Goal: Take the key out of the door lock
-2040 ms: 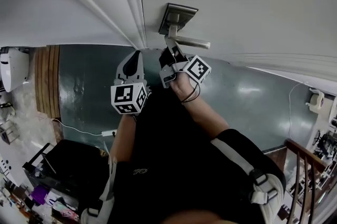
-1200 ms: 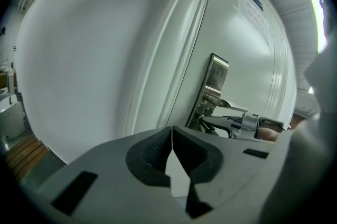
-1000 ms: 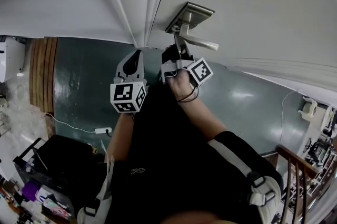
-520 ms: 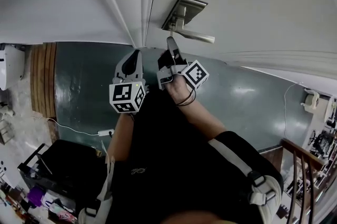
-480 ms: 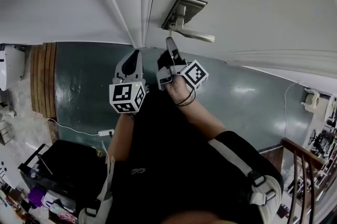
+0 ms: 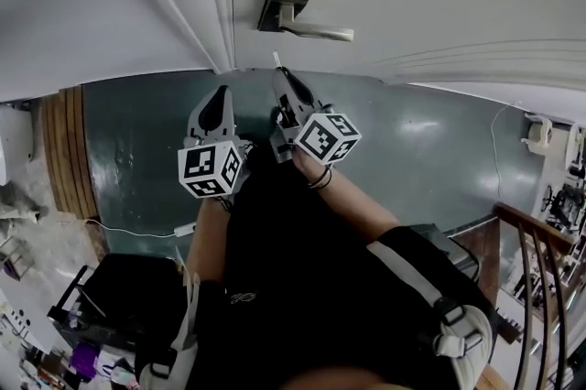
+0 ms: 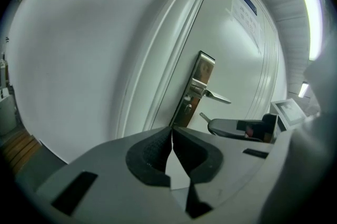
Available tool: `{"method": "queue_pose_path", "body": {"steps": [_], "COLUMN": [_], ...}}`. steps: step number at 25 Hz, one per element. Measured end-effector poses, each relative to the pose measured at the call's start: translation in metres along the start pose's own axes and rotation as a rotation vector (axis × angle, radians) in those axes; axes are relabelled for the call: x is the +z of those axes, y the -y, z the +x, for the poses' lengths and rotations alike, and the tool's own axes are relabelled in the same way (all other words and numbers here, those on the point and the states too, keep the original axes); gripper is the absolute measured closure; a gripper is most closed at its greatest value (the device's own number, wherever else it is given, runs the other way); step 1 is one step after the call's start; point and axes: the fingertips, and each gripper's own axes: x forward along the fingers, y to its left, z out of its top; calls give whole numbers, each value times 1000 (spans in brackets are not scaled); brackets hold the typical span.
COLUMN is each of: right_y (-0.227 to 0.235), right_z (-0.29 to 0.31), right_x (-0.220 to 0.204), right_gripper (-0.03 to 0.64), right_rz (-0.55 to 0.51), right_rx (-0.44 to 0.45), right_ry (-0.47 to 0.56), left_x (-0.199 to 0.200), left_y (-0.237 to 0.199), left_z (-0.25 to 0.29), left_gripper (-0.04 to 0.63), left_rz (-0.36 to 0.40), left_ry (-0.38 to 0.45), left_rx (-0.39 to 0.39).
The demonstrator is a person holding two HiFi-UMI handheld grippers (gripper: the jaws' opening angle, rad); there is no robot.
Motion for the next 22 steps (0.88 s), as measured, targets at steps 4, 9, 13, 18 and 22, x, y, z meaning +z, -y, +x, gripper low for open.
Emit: {"method": "queue_pose_path", "body": {"steps": [4,9,13,18,22], "right_y": [0,6,22,53,80], "right_z": [-23,-53,-81,-126,-164], "right_x": [3,22,39,67,90], "right_gripper": [586,586,586,586,586], "right_rz": [-273,-507,-567,-614,-634], "right_rx": [-54,-92,-124,-175,-217], "right_ry": [-53,-82,-79,-53,-31], "left_x": [-7,-6,-9,-24,-40], "left_y": [17,43,75,134,185], "left_z": [-2,6,18,37,49], "left_gripper": [569,569,569,569,569], "left_rz": [13,57,76,115,138], "left_ry": [-20,-40,-51,-89,-118], "left_rx": [-42,-92,-124,-171,-214]}}
